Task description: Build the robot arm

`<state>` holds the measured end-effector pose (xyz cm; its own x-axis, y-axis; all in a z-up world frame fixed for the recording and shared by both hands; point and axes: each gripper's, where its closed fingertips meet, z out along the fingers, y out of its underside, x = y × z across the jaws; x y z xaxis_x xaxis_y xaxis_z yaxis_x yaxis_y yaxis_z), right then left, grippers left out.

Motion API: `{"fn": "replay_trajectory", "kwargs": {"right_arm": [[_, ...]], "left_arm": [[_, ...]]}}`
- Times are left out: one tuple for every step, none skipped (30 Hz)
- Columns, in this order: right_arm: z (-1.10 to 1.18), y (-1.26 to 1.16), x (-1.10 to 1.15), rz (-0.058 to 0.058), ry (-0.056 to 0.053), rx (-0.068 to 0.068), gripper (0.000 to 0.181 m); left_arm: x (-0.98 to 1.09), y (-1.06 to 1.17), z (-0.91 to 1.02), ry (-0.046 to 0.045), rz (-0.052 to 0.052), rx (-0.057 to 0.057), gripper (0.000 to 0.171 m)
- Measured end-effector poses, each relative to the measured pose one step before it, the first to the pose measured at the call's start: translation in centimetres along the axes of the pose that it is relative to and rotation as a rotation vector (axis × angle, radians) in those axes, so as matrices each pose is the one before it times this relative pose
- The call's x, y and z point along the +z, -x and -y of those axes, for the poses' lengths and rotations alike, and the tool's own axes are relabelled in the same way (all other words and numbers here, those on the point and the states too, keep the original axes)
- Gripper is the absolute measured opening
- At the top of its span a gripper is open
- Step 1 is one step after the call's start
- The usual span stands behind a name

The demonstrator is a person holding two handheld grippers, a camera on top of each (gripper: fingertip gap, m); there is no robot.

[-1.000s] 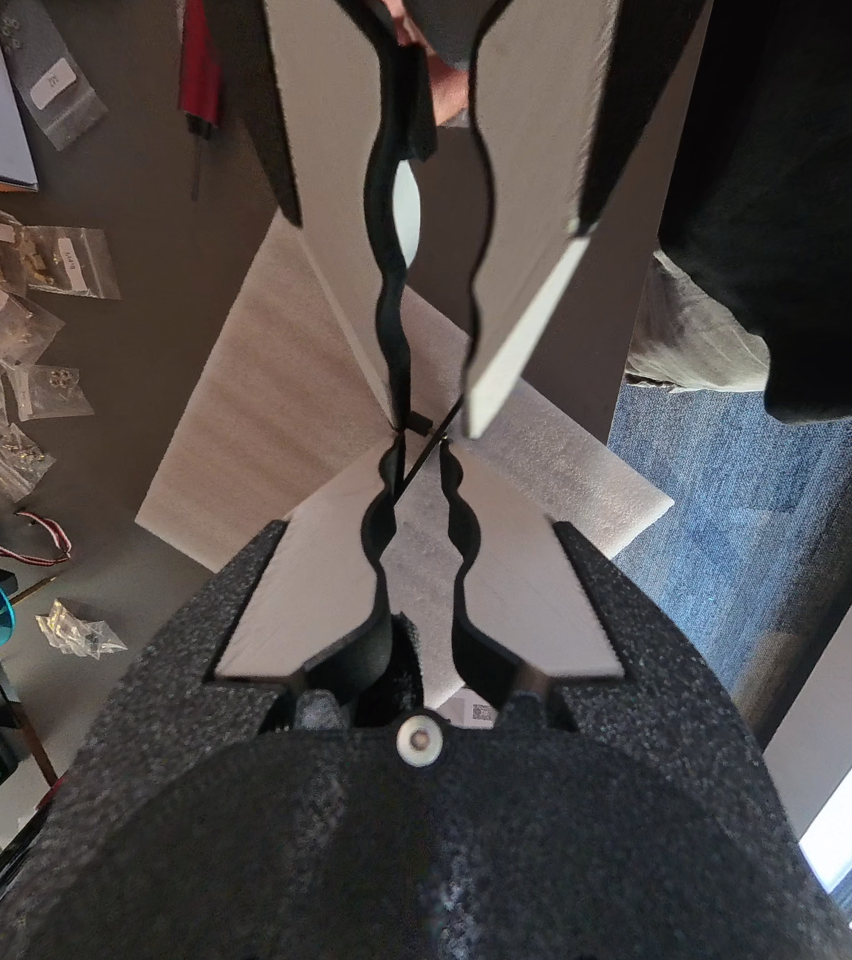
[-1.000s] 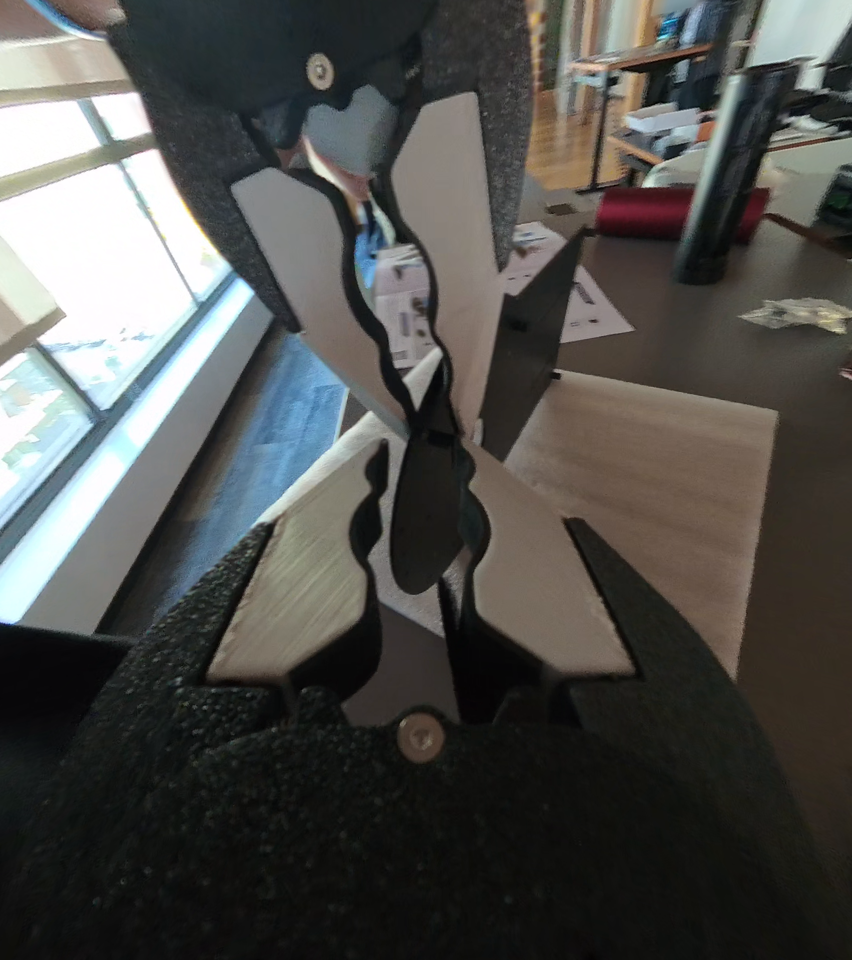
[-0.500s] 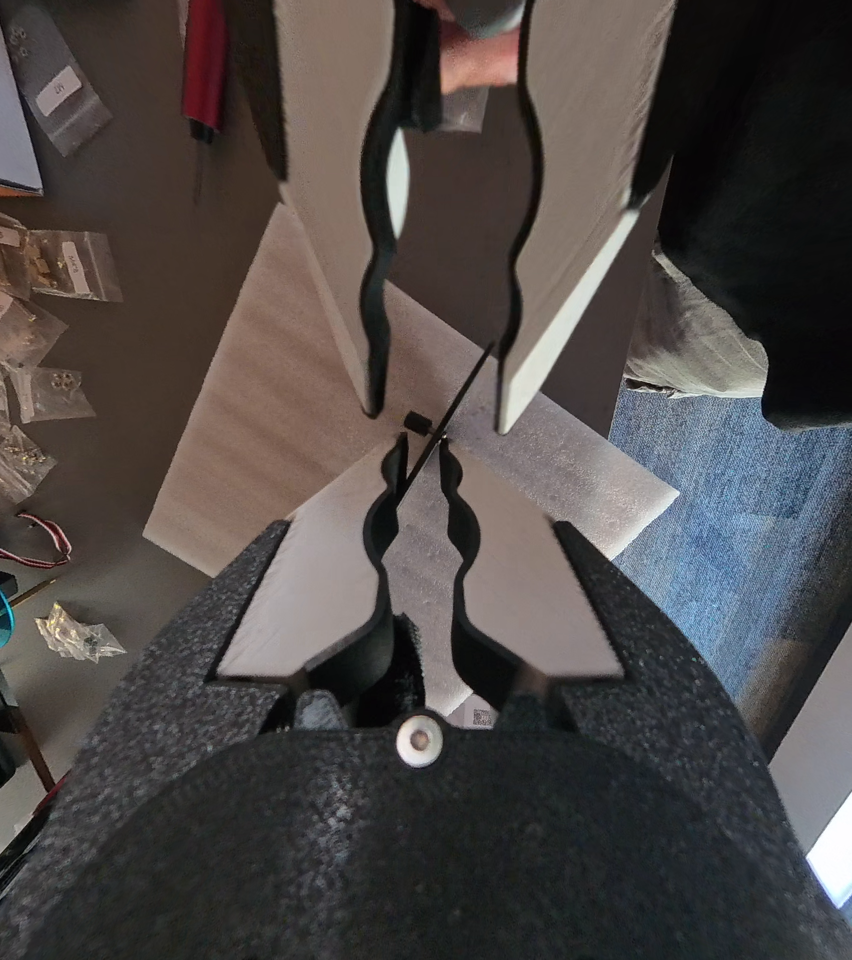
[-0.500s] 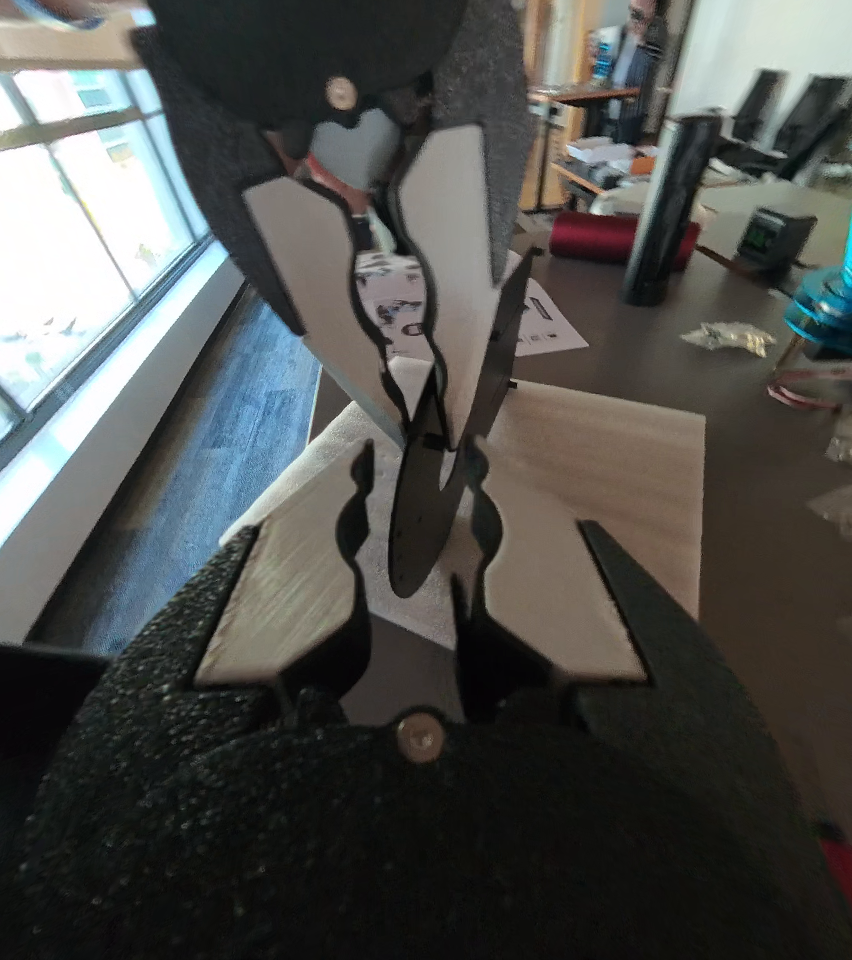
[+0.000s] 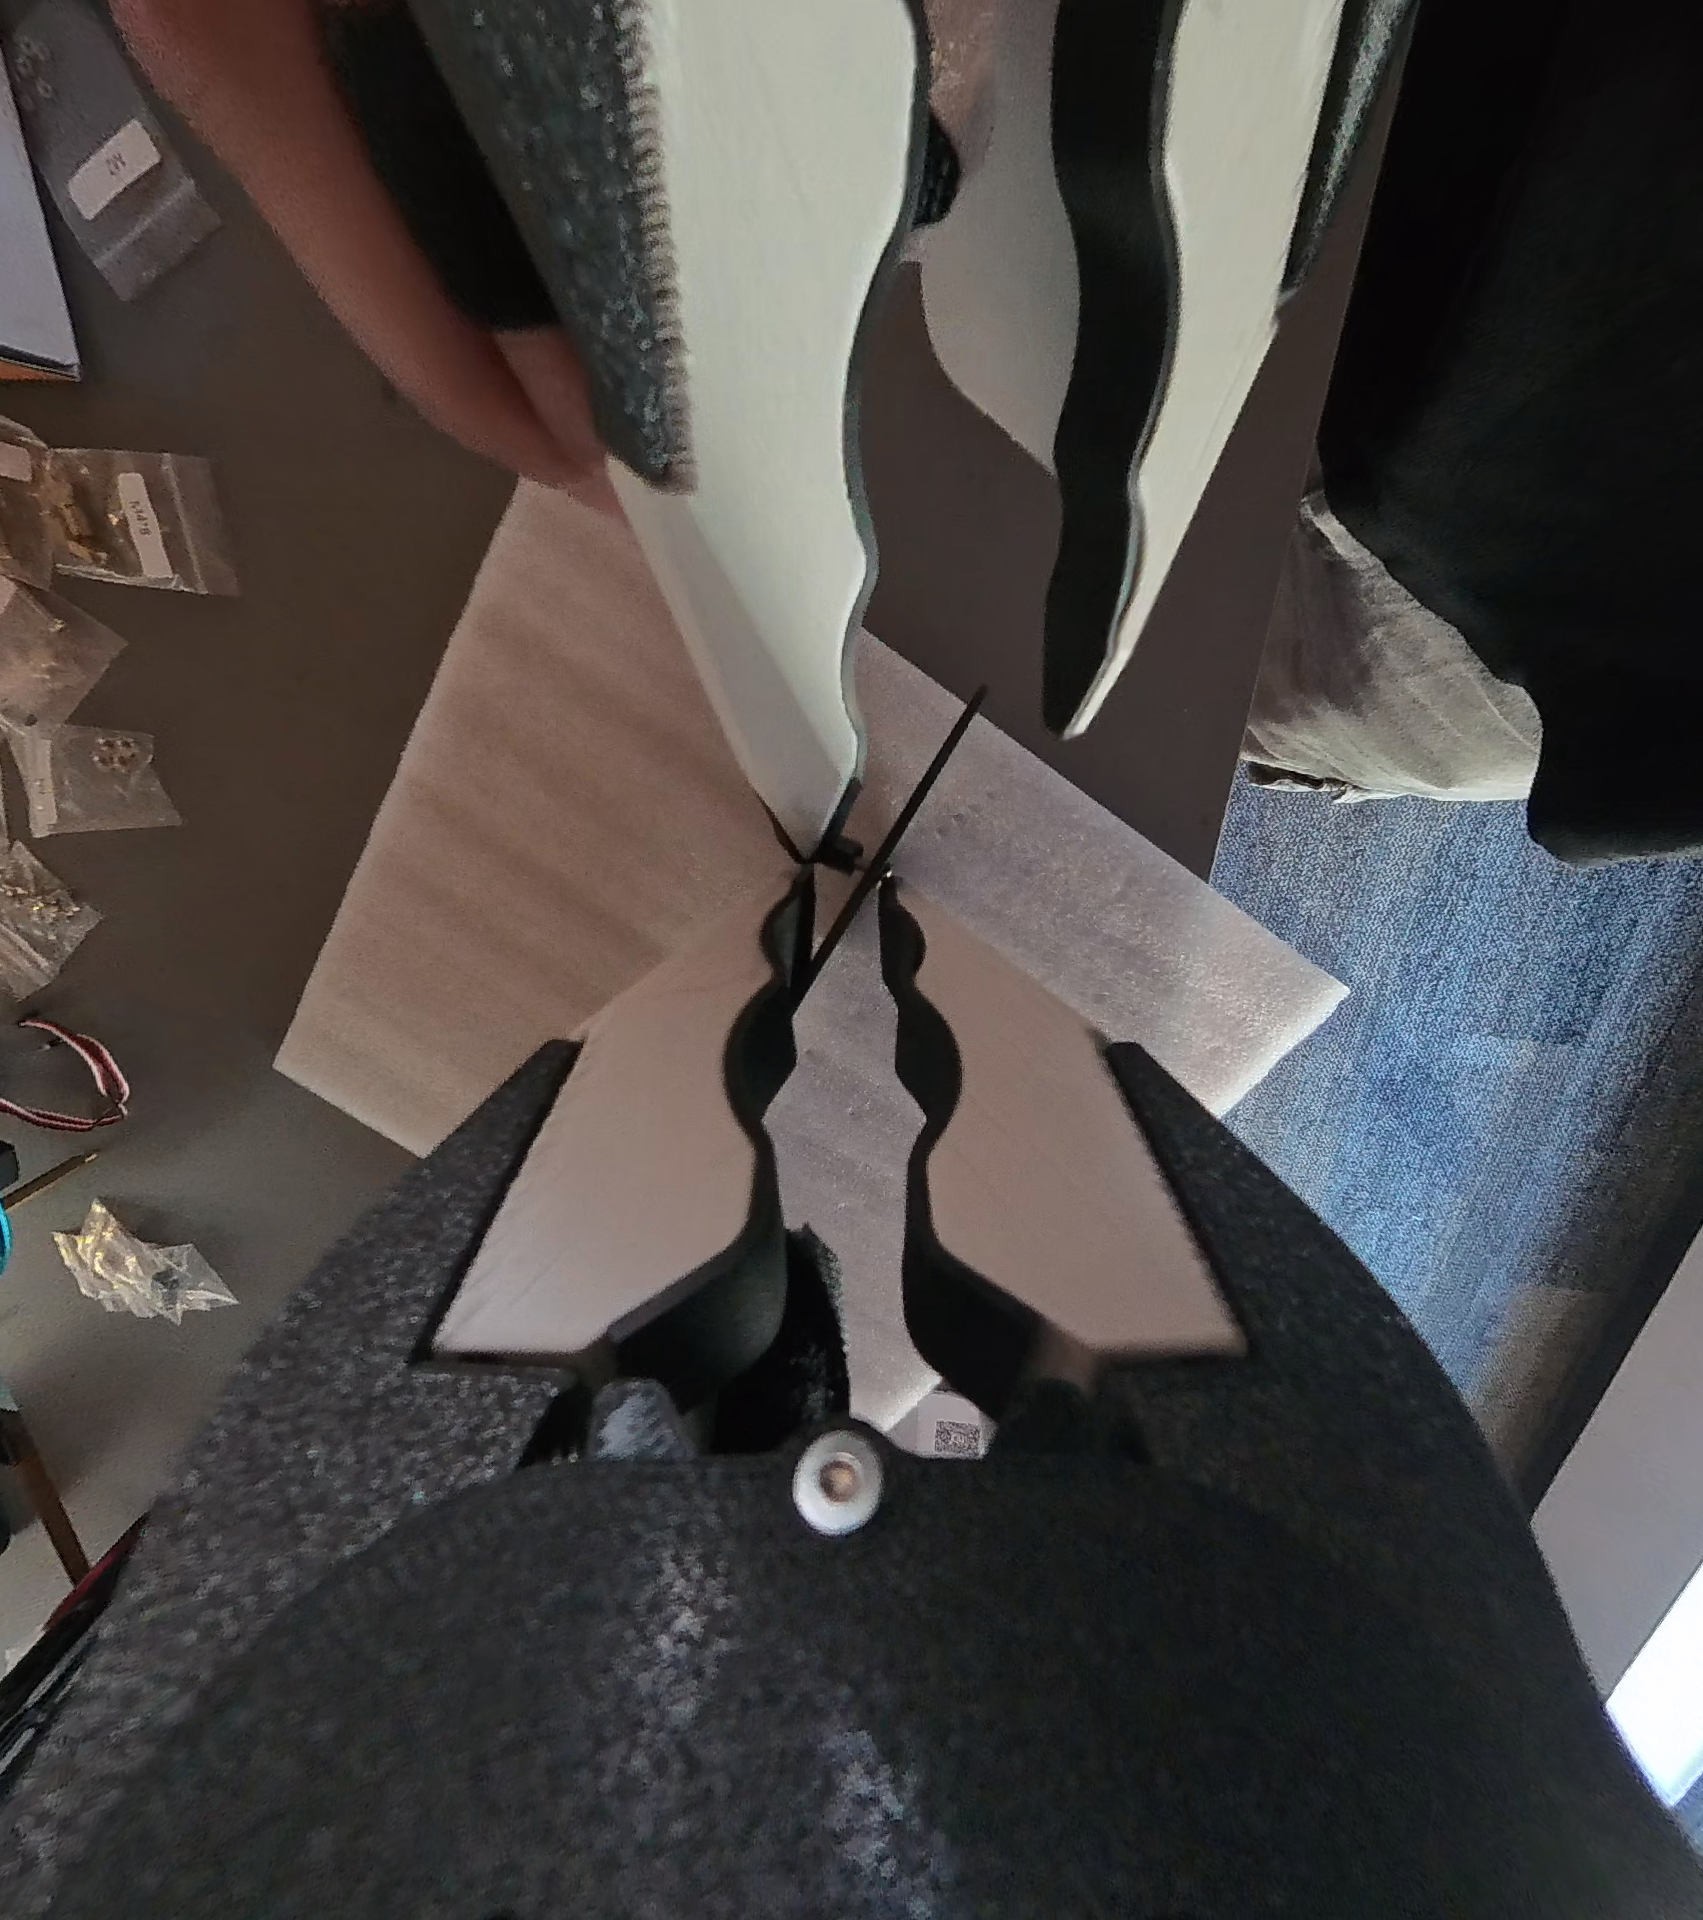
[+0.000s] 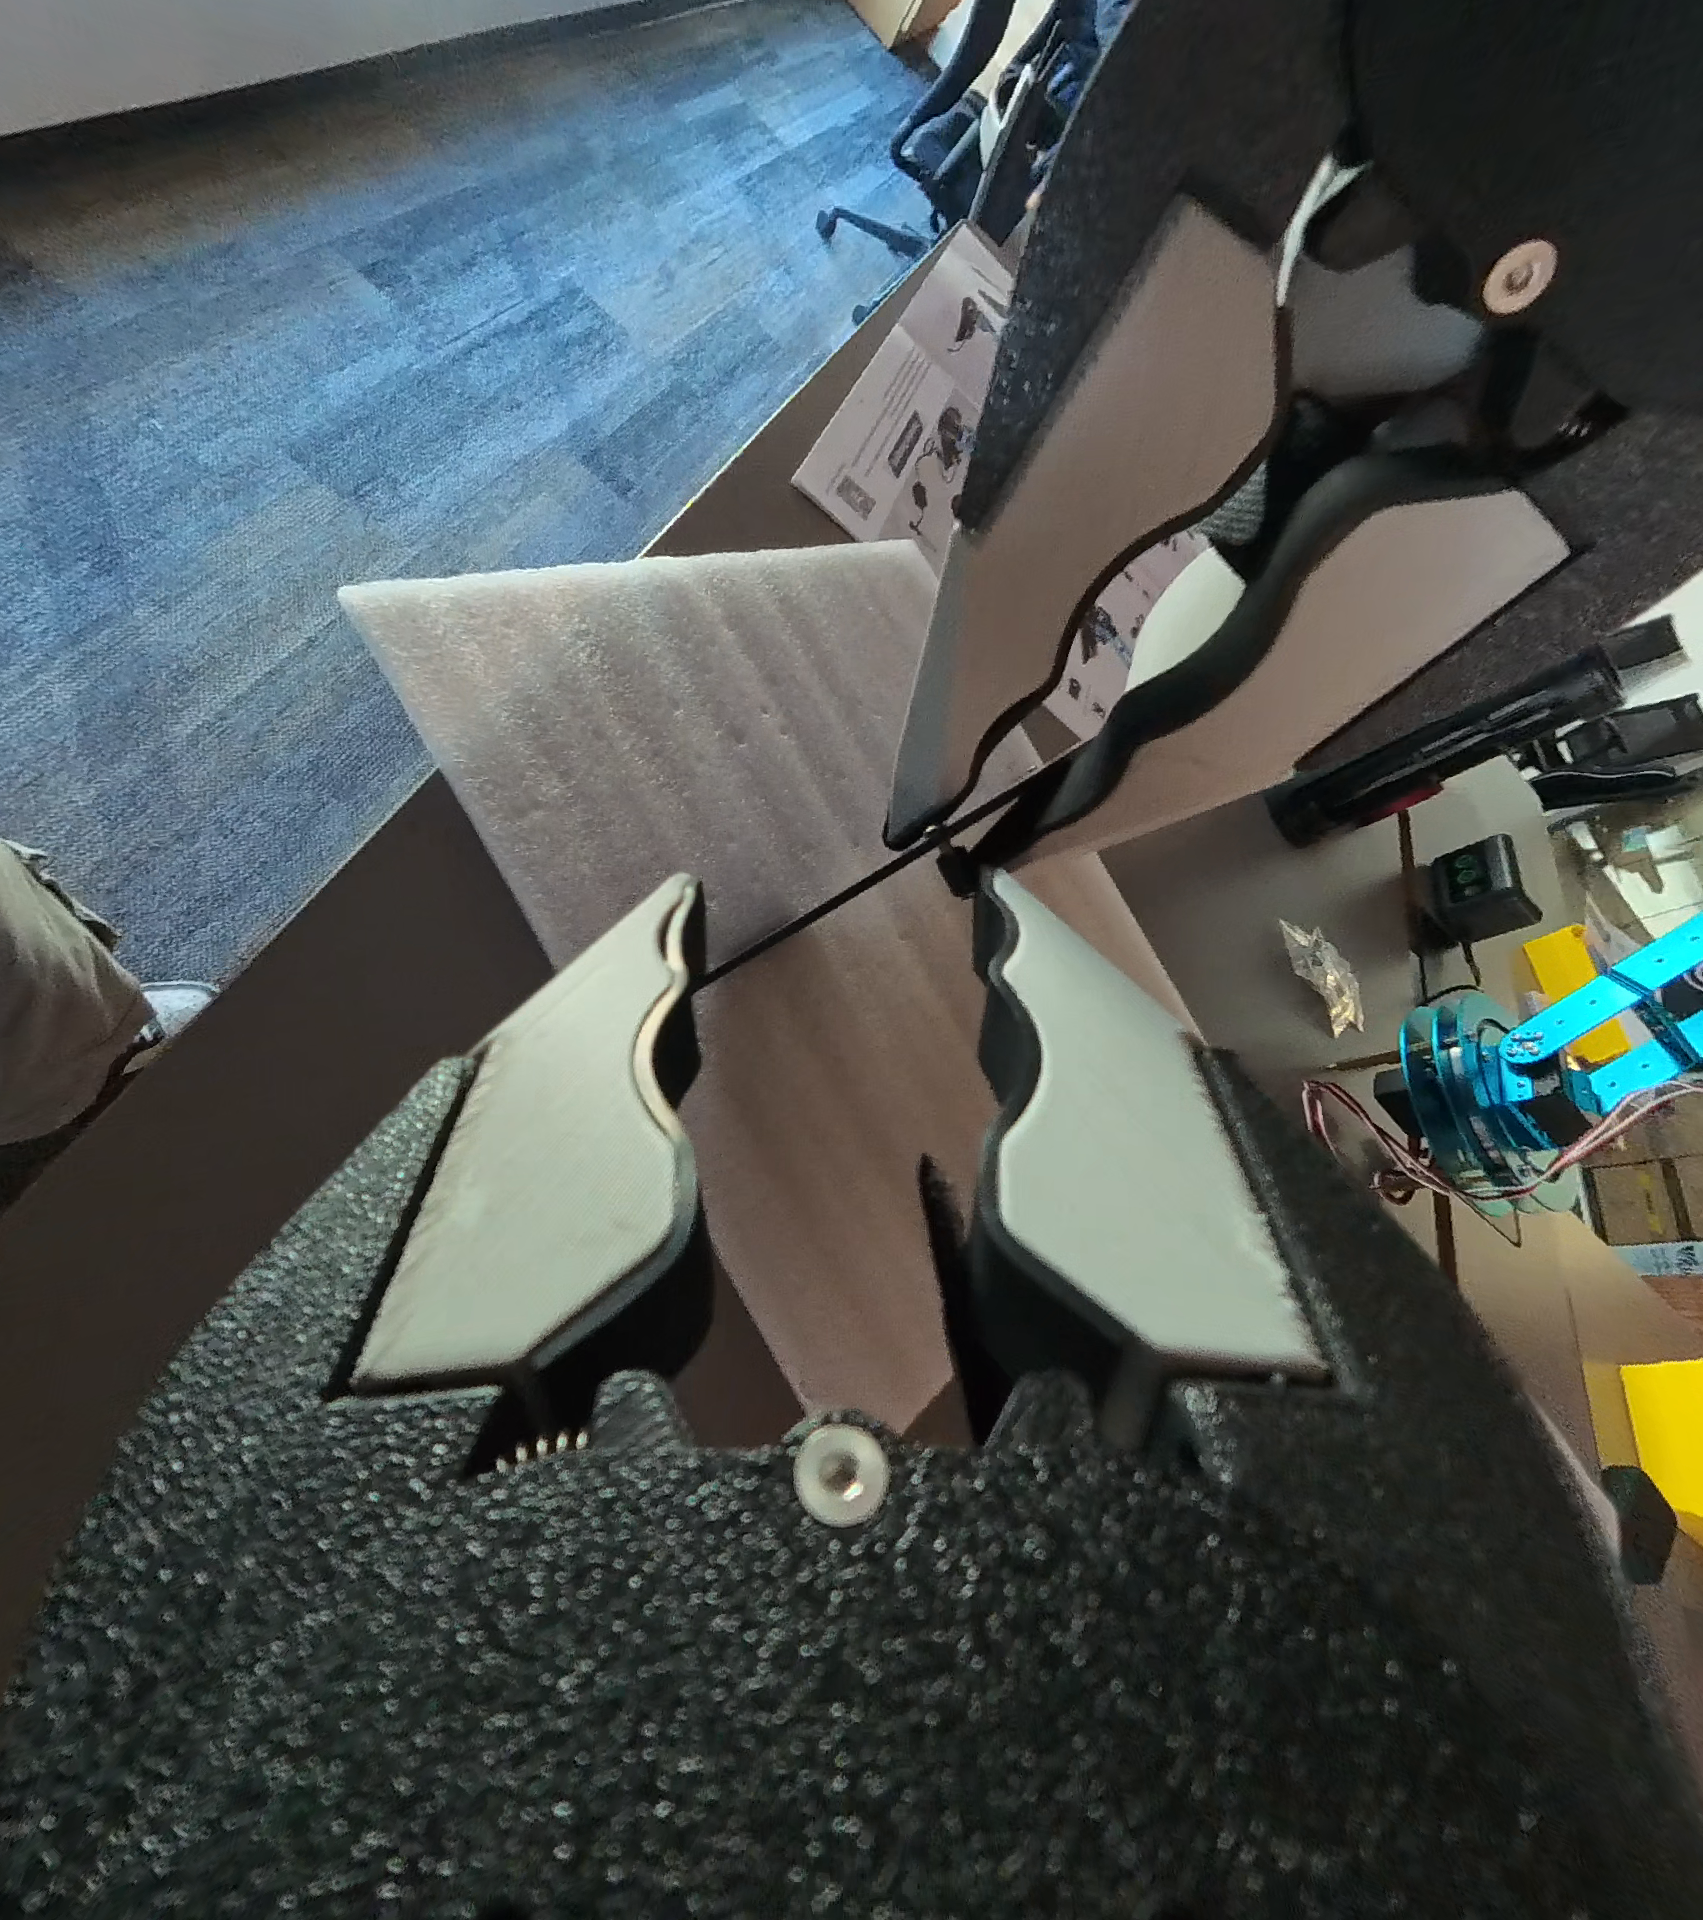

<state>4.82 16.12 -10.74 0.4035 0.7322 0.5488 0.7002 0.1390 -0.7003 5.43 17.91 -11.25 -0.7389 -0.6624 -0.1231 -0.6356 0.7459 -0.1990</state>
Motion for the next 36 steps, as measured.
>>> {"fn": "replay_trajectory", "kwargs": {"right_arm": [[0.058,0.050,-0.012,0.0098,0.0034,-0.0015,0.052],[0.030,-0.087,-0.013,-0.0045,0.0041,-0.0068,0.053],[0.090,-0.037,-0.068,-0.0074,0.0001,-0.0144,0.052],[0.076,0.163,-0.051,0.0061,-0.0004,-0.0073,0.050],[-0.006,0.054,0.067,0.0025,0.0037,0.0056,0.051],[-0.035,0.045,0.125,0.0024,0.0019,0.0069,0.053],[-0.047,-0.023,0.117,0.0002,0.0006,0.0050,0.055],[-0.016,0.032,0.118,0.0055,0.0012,0.0063,0.057],[0.005,0.042,0.112,0.0062,0.0033,0.0067,0.058],[0.022,-0.053,0.000,-0.0009,0.0026,-0.0009,0.058],[0.097,-0.085,-0.138,-0.0023,-0.0024,-0.0019,0.057],[0.099,-0.182,-0.247,-0.0065,-0.0034,0.0014,0.056],[0.099,-0.178,-0.290,-0.0043,-0.0059,0.0046,0.055],[0.059,-0.099,-0.203,0.0033,-0.0052,0.0077,0.055],[-0.052,-0.004,-0.005,0.0092,0.0015,0.0065,0.054],[-0.153,0.197,0.191,0.0186,0.0089,0.0024,0.054],[-0.226,0.303,0.345,0.0194,0.0124,0.0018,0.056],[-0.075,0.043,0.300,-0.0013,0.0024,-0.0028,0.058],[0.101,-0.022,0.042,-0.0037,-0.0067,-0.0062,0.057],[0.000,-0.057,-0.105,-0.0015,0.0029,-0.0054,0.056],[0.002,-0.187,-0.257,-0.0101,0.0030,-0.0058,0.055],[0.077,-0.143,-0.319,-0.0068,-0.0043,-0.0002,0.055],[0.102,-0.010,-0.271,0.0037,-0.0071,0.0076,0.053],[-0.005,0.126,-0.085,0.0101,-0.0016,0.0068,0.052],[-0.146,0.188,0.177,0.0100,0.0075,-0.0007,0.053],[-0.172,0.144,0.365,0.0031,0.0097,-0.0070,0.056],[0.103,-0.059,0.206,-0.0088,-0.0069,-0.0110,0.056],[-0.043,-0.012,0.116,0.0047,0.0052,0.0014,0.057],[-0.002,-0.058,-0.043,0.0018,0.0034,0.0042,0.057],[0.097,-0.201,-0.259,-0.0128,-0.0046,-0.0058,0.055],[0.190,-0.156,-0.391,-0.0123,-0.0111,-0.0049,0.053],[0.104,0.002,-0.313,0.0017,-0.0066,0.0069,0.051],[-0.038,0.141,-0.100,0.0099,0.0004,0.0074,0.052],[-0.166,0.127,0.143,0.0058,0.0062,-0.0025,0.052],[-0.234,0.158,0.354,0.0060,0.0110,-0.0083,0.052],[-0.018,-0.005,0.349,-0.0056,-0.0027,-0.0072,0.055]], "left_arm": [[-0.012,-0.015,-0.009,-0.00102,0.0016,-0.0013,0.011],[0.008,-0.008,0.009,-0.00244,0.0026,-0.0021,0.011],[0.000,-0.009,-0.003,-0.00178,-0.0005,-0.0041,0.011],[-0.014,0.017,0.006,-0.00176,-0.0010,-0.0049,0.012],[0.014,0.060,0.022,-0.00361,0.0022,-0.0018,0.012],[0.023,0.081,0.049,-0.00538,0.0047,0.0002,0.012],[0.019,0.098,0.054,-0.00529,0.0042,-0.0017,0.013],[0.020,0.065,0.043,-0.00367,0.0022,-0.0023,0.013],[0.012,0.069,0.010,-0.00136,0.0025,-0.0002,0.014],[0.001,0.054,0.017,-0.00157,0.0024,0.0018,0.014],[0.002,0.026,0.012,-0.00265,0.0009,0.0019,0.014],[0.010,0.026,0.031,-0.00266,-0.0001,0.0008,0.014],[0.006,0.021,0.024,-0.00169,-0.0003,-0.0005,0.014],[0.007,0.006,0.007,-0.00106,0.0001,-0.0003,0.014],[-0.001,-0.010,-0.005,-0.00055,0.0000,0.0006,0.014],[-0.013,-0.018,-0.011,-0.00005,-0.0012,-0.0004,0.014],[-0.009,-0.044,-0.002,-0.00020,-0.0028,-0.0018,0.014],[-0.013,-0.032,-0.027,0.00151,-0.0014,-0.0006,0.014],[-0.022,-0.050,-0.044,0.00136,-0.0010,0.0010,0.014],[-0.038,-0.027,-0.020,-0.00127,0.0014,0.0001,0.014],[-0.006,-0.027,0.008,-0.00304,0.0023,-0.0005,0.014],[-0.013,-0.026,-0.013,-0.00256,0.0018,0.0008,0.014],[0.000,-0.020,0.003,-0.00103,0.0006,0.0001,0.014],[0.003,0.005,0.001,-0.00011,-0.0001,-0.0012,0.014],[0.007,0.025,0.021,-0.00053,0.0018,-0.0001,0.014],[0.038,0.020,0.020,-0.00049,0.0011,0.0001,0.014],[0.010,0.001,0.021,-0.00060,-0.0005,-0.0009,0.014],[-0.007,0.015,0.026,-0.00067,-0.0002,-0.0019,0.014],[0.001,0.013,-0.004,-0.00022,0.0012,-0.0014,0.014],[-0.003,0.006,-0.008,-0.00031,0.0013,0.0003,0.014],[-0.007,-0.023,-0.013,-0.00038,0.0007,0.0004,0.014],[-0.003,-0.018,-0.007,-0.00040,0.0001,-0.0007,0.014],[-0.013,-0.018,-0.007,-0.00026,0.0001,-0.0009,0.014],[0.005,-0.021,-0.002,0.00055,0.0003,-0.0005,0.014],[0.003,-0.014,-0.003,0.00151,-0.0003,-0.0003,0.015],[0.009,-0.021,-0.011,0.00243,-0.0012,-0.0003,0.015]]}}
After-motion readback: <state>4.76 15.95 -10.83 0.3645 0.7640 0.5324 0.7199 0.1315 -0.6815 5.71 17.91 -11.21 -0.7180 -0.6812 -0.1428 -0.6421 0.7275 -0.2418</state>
